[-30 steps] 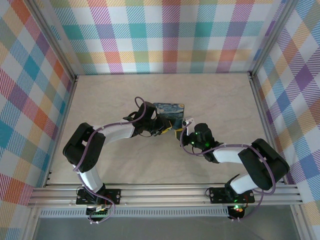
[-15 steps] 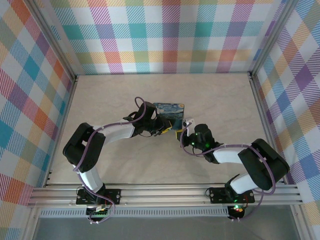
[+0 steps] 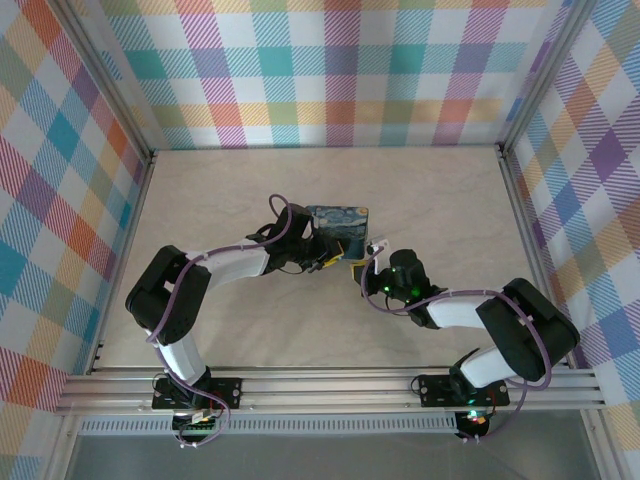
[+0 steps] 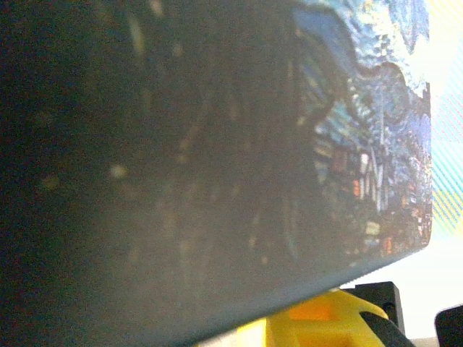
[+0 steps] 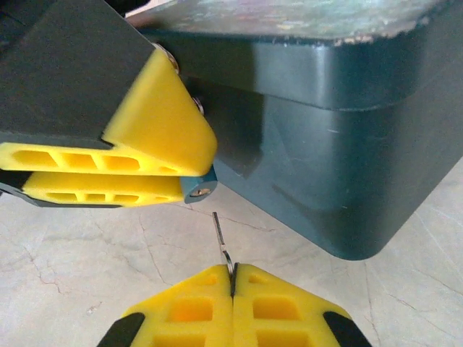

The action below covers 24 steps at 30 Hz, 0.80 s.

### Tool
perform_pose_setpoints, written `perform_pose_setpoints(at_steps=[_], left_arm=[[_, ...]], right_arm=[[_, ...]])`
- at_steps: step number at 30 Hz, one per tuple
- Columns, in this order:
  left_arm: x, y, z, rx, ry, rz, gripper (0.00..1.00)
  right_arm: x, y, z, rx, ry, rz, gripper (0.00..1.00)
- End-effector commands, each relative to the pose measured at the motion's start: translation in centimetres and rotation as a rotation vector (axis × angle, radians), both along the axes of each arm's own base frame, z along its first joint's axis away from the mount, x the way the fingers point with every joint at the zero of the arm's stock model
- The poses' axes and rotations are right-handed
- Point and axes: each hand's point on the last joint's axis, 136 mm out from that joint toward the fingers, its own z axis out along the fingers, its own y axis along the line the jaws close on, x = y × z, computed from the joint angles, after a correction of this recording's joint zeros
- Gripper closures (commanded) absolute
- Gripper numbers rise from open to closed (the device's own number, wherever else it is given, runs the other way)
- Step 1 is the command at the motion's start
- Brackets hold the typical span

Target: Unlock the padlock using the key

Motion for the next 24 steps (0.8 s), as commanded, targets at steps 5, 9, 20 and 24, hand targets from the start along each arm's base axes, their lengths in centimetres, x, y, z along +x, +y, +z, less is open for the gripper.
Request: perform_pose_setpoints(at_steps=[5,9,20,24], left_arm=[[0.14,-0.39,1.19,-0.04,-0.031,-0.001,0.84],[0.15,-0.36,1.18,-0.039,-0.031,0.0,0.84],[0.04,-0.39,1.06,-0.038,-0.026,-0.004,0.84],[0.01,-0.35,0.95,-0.035,-0.025,-0.003,0.84]], right_arm=[[0.06,1.09,1.45,0.06,-0.029,0.025,1.0],[0.2,1.06,1.36,0.055,-0.028,0.02,1.0],[0.57,1.45,1.65,0.067,-0.033,0.018,1.0],[0.59,1.45,1.76,0.067,-0.036,0.017,1.0]])
